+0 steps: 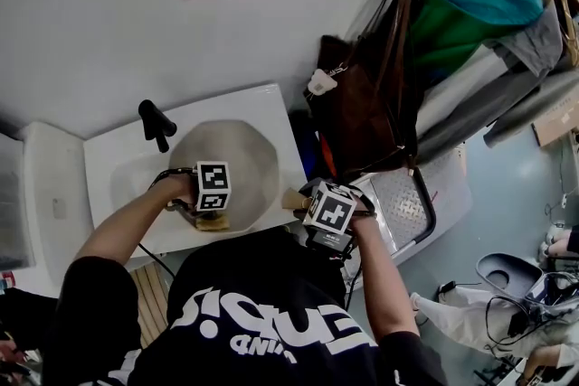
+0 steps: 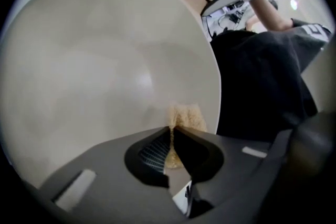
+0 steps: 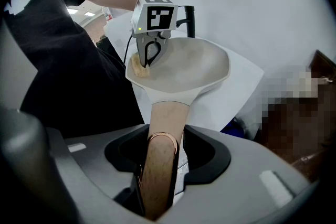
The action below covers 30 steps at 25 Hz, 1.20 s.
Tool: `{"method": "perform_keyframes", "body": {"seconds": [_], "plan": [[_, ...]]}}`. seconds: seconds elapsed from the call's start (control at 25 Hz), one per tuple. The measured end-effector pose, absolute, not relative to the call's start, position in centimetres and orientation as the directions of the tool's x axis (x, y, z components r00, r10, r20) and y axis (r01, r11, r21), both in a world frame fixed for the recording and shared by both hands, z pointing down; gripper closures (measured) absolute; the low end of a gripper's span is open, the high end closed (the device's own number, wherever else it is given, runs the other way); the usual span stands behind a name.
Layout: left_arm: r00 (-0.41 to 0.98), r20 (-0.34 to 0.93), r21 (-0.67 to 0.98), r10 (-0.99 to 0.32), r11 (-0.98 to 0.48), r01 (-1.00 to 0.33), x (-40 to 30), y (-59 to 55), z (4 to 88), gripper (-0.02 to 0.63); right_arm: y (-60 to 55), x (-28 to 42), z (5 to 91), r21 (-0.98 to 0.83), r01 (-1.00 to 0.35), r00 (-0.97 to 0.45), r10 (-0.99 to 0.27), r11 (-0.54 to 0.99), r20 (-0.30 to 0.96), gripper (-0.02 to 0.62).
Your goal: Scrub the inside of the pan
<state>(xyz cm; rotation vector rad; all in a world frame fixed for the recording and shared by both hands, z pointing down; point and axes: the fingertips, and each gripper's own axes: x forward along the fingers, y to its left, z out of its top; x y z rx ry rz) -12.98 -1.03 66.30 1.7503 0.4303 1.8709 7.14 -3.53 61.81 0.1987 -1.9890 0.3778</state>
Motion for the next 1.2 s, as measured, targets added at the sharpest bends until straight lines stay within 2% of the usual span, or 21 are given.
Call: {"method": "perform_keyframes", "body": {"seconds": [0.24,0.48,0.92,1.2], "plan": [[0.230,0.785,0.619,0.576,-0.746,-0.245,-9.5,-1.0,65.8,0.584,-3.3,7.2,61.9,-0.183,-0.314,-0.429,0.032,0.932,0.903,0.397],[0.407,0.737,0.663,0.540,-0.694,-0.280,-6.2,-1.2,65.3,0.584,-3.4,7.3,62.0,-0.184,-0.305,-0.433,0.035,0.934,0.900,0.397],[0.600,0.695,0.669,0.396,-0.661,-0.339,-1.1,-4.4,65.5,0.586,-3.4,7.2,62.0,-0.186,-0.302,-0.424,0.043,0.935,0.905,0.397],[0.621,0.744,0.563,0.248,-0.733,-0.382,0.4,-7.2,66.2,0.586,-3.5,7.3,62.0,-0.184,-0.302,-0.422,0.042,0.935,0.906,0.397]]}}
